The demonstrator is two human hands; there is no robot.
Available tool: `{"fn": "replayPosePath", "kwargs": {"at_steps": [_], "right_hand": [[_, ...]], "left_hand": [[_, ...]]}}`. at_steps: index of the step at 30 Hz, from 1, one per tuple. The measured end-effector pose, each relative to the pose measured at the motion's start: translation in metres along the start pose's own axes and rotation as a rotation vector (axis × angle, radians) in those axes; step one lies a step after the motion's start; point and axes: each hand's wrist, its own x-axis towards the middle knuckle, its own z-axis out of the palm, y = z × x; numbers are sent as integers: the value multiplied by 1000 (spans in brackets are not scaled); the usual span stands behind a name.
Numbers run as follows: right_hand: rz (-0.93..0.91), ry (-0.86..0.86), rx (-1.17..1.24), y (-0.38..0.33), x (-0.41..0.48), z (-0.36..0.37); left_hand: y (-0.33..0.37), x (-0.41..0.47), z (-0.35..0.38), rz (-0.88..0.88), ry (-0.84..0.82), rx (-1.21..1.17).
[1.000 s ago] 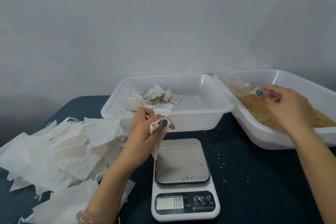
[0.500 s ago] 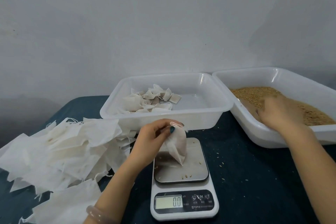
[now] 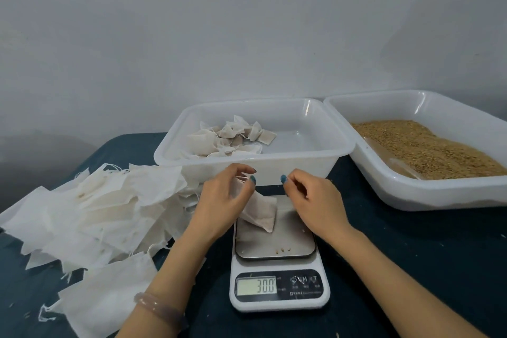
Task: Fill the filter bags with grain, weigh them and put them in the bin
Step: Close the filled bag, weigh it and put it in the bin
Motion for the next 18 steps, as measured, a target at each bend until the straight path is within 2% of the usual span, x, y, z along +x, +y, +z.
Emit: {"fn": "replayPosePath", "kwargs": {"at_steps": [4,11,18], "right_hand": [[43,81,-22,18,-4,0],[40,83,-48,21,-7,6],[79,104,-6,19,-6,0]], "left_hand": [[-6,-1,-1,-13,34,6],[-11,2,-8,-33,38,34],[-14,0,-16,-88,-95,376]]}}
